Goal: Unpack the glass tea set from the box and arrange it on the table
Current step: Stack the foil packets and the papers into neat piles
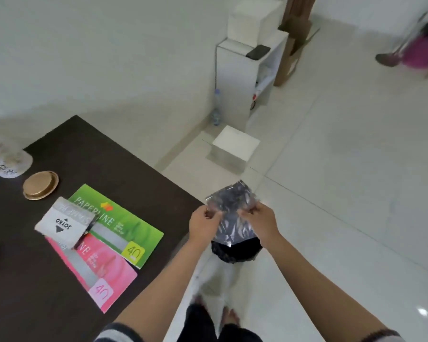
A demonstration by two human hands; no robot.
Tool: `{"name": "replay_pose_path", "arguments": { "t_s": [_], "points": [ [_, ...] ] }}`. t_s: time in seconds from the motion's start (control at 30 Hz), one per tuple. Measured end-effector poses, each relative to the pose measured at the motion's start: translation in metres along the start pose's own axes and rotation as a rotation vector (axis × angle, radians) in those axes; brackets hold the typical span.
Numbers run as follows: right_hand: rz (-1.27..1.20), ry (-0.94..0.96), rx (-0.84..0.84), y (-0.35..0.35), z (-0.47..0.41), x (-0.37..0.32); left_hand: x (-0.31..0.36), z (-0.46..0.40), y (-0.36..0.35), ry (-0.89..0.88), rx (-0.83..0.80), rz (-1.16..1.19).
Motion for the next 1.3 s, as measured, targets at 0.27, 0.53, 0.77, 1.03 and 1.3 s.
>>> {"name": "replay_pose_path", "arguments": {
  "t_s": [0.27,0.53,0.77,1.03,1.3],
  "points": [
    [-0.172,-0.237,0.146,0.003,-0.098,0.136,-0.081,-0.082,-0.121,0.047,-0.079,-0.179],
    [-0.188,-0.344,0.140,-0.042,-0.175,0.264,-0.200,-0.144,-0.189,0.147,-0.129,-0.308],
    [-0.044,-0.446,0.127,-0.058,-0.207,0.330,-0.277,-0.165,-0.231,0.344,-0.355,-0.269],
    [0.019,-0.457,0.152,-0.038,-0.167,0.300,-0.236,-0.128,-0.207,0.370,-0.330,-0.217],
    [0.033,-0.356,0.144,-0.003,-0.077,0.197,-0.133,-0.051,-0.139,0.335,-0.268,-0.116]
  ]
}}
Point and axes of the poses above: each hand's wrist, its own z-axis away from the middle knuckle, its own y-axis out of the back of the hand, x = y × z, the point moved 10 cm from there along -z, towards the middle knuckle, and after that the axes turned 4 degrees about x, right-handed, at the moved point
